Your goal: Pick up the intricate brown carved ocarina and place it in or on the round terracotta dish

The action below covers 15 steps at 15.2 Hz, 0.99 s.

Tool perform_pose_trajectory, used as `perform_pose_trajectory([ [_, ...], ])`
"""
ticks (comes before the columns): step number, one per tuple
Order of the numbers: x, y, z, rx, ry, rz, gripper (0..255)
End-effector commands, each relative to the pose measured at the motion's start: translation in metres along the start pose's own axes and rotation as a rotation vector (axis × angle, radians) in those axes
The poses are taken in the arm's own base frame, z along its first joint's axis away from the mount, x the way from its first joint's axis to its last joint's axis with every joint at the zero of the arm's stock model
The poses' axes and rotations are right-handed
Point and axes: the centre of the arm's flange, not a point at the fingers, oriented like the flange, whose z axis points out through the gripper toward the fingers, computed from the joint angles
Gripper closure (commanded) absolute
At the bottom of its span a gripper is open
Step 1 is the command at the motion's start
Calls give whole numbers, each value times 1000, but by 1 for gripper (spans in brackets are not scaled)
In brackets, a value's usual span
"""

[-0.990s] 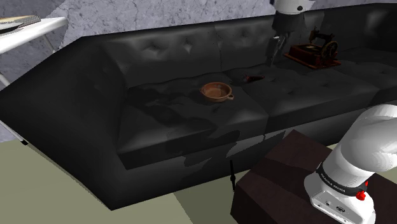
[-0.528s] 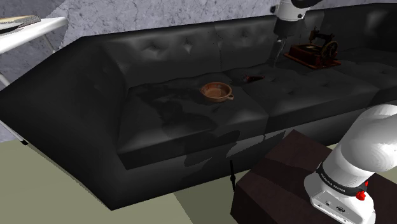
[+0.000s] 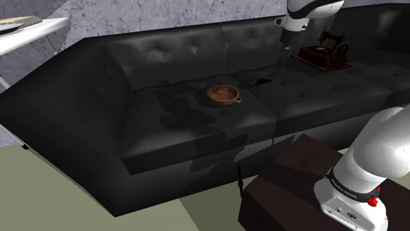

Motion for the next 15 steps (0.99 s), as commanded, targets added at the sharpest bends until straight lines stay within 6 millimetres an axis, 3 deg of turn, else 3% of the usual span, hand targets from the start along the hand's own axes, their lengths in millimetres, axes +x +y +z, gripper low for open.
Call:
perform_pose_trajectory([
  [1,3,24,14,17,1,-43,0],
  [15,51,190,116,139,15,-316,0],
])
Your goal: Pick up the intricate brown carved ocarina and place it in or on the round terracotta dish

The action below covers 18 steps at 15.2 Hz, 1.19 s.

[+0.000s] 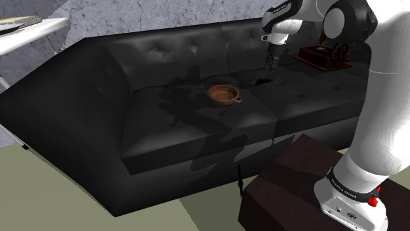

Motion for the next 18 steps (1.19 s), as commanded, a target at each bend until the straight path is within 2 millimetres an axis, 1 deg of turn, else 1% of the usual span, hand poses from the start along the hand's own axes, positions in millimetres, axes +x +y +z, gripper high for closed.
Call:
perform_pose_trajectory([
  [1,4,26,14,19,3,-43,0],
  [4,10,64,35,45,6,-101,0],
  [5,12,72,39,50,7,-114,0],
  [12,12,70,76,50,7,-114,0],
  [13,12,70,79,50,7,-114,0],
  [18,12,70,79,50,7,-114,0],
])
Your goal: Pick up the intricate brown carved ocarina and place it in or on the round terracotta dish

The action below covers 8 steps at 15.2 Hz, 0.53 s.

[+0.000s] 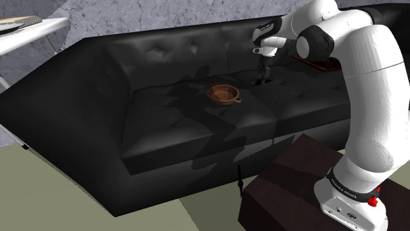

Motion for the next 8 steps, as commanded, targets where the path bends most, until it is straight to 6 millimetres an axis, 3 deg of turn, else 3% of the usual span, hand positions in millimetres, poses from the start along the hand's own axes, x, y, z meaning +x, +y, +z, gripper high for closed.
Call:
perform_pose_trajectory([
  [1,0,0,0,0,0,0,0],
  [2,0,0,0,0,0,0,0],
  [3,0,0,0,0,0,0,255],
  [8,0,0,0,0,0,0,255],
])
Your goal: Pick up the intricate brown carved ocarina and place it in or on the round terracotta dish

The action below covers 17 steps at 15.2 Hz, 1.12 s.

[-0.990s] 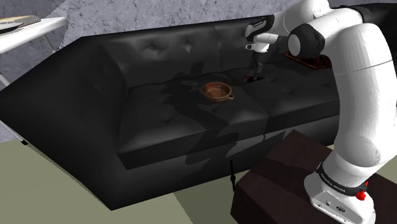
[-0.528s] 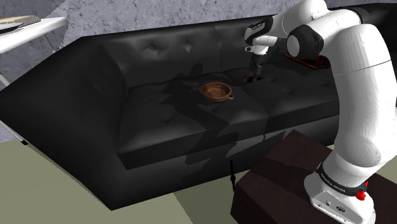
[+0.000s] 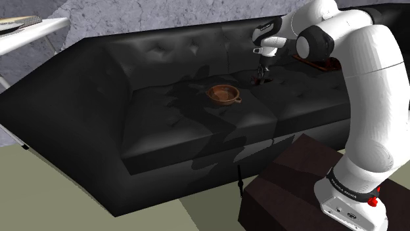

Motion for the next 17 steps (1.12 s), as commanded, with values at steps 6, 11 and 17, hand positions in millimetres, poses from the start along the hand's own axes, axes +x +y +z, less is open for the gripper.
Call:
perform_pose_trajectory([
  [6,2,-2,-10,0,0,0,255],
  [11,6,-6,-36,0,0,0,255],
  [17,10,-10,-67,0,0,0,255],
])
